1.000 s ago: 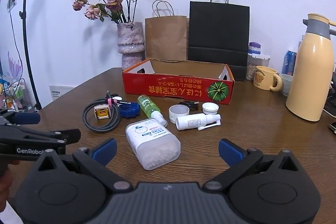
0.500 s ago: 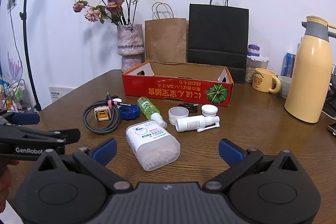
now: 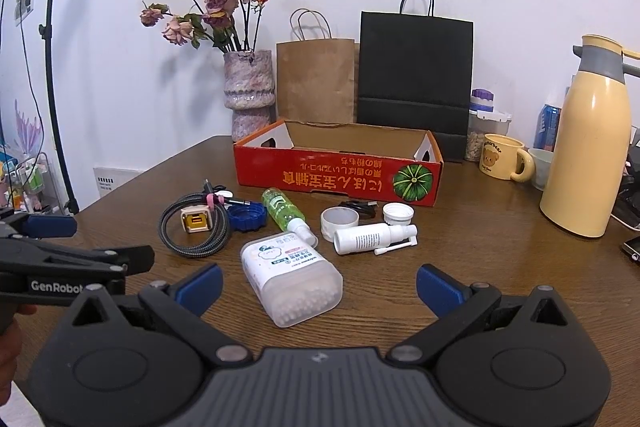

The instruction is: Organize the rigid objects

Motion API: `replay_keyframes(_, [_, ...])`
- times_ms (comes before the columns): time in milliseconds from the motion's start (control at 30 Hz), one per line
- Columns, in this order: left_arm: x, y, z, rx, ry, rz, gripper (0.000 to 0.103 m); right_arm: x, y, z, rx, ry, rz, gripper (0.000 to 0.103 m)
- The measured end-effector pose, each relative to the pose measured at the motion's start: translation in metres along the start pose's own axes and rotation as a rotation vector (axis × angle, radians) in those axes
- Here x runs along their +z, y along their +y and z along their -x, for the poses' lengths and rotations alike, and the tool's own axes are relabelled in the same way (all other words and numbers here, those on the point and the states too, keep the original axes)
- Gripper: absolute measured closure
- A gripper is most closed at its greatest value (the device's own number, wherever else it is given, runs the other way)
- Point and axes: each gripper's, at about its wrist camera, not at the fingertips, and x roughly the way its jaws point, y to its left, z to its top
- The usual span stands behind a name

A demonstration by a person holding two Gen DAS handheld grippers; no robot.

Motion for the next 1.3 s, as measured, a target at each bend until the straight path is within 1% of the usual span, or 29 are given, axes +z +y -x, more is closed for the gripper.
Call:
replay_keyframes(300, [0.004,-0.002,0.007,-0.004,-0.012,0.001,0.000,-0.001,0.001,0.002,-0.001,-0.011,0.005,0.000])
replay_keyframes(1300, [0.002,0.001,0.009,-0.009,-0.023,0.003,0.000,-0.001,0.005,0.007,-0.003,-0.031,0.016,0.000])
